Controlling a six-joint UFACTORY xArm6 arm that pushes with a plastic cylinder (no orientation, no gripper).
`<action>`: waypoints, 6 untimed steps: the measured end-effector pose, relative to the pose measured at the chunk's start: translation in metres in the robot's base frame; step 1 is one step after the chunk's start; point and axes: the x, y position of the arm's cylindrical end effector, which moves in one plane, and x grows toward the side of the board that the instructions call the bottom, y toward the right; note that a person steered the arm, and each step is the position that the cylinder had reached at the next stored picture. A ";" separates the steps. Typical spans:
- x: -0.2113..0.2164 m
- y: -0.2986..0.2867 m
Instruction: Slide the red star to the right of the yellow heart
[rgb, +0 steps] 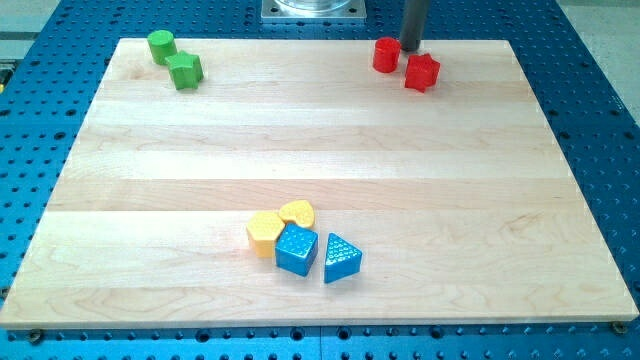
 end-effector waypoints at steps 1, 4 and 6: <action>0.001 -0.018; 0.069 0.048; 0.123 -0.042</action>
